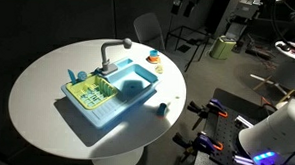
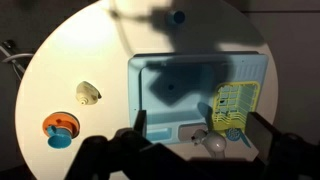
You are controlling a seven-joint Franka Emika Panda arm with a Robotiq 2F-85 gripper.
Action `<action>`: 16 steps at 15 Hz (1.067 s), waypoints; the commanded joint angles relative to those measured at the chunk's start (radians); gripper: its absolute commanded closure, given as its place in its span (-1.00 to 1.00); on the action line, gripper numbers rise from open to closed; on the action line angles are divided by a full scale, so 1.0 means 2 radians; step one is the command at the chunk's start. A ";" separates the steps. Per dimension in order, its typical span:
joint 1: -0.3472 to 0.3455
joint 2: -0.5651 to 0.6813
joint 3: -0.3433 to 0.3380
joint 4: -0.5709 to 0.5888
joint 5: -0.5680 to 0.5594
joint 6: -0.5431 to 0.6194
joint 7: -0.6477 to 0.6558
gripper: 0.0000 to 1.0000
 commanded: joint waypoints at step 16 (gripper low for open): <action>-0.012 0.023 0.007 0.010 -0.008 0.014 -0.010 -1.00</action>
